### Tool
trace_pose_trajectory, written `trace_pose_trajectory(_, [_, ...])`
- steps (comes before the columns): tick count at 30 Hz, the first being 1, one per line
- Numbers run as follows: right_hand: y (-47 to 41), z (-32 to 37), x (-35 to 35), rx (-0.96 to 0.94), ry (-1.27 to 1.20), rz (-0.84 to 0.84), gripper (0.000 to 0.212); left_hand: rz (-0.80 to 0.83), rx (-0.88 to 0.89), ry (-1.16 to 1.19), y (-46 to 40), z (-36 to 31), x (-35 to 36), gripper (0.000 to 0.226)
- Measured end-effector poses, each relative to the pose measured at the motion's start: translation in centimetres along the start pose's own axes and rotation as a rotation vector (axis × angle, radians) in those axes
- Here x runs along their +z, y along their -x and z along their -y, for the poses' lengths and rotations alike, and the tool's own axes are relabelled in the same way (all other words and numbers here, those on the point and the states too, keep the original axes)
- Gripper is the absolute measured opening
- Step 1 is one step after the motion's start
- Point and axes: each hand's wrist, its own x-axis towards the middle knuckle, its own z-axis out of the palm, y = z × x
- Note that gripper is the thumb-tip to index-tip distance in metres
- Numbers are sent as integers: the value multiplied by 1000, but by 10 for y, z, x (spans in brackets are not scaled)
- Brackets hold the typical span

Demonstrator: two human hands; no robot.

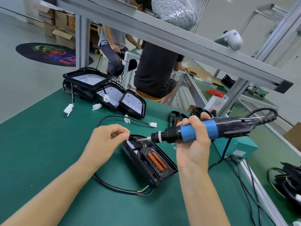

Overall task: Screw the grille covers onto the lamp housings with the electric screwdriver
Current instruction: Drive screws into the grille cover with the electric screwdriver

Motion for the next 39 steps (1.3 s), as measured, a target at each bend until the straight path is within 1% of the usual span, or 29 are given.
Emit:
trace_pose_trajectory(3, [1,-13,-2,-9,92,0,36,-27,59,-160,2,8,2,12])
trace_pose_trajectory(6, [2,-22,-4,9,125,8,37,-11,114,-219,2,13,6,10])
trace_pose_trajectory(12, [-2,-33,-5,24,141,9,39,-9,153,-206,2,17,10,8])
trace_pose_trajectory(17, [-3,-37,-6,16,155,-11,33,-4,167,-197,2,18,10,8])
trace_pose_trajectory(21, [-4,-36,-7,21,138,-6,28,-5,165,-193,3,17,10,9])
trace_pose_trajectory(26, [-3,-36,-7,32,142,5,29,-4,142,-187,2,16,11,10])
trace_pose_trajectory(29, [-1,-35,-8,45,145,-26,27,-3,128,-202,2,15,10,9])
trace_pose_trajectory(34, [0,-24,-13,58,100,-116,35,4,114,-235,1,11,10,10])
trace_pose_trajectory(36, [0,-13,-17,12,77,-138,35,-3,136,-207,1,6,10,13])
trace_pose_trajectory(39, [4,14,-24,-74,89,-191,30,14,120,-136,-2,-7,15,16])
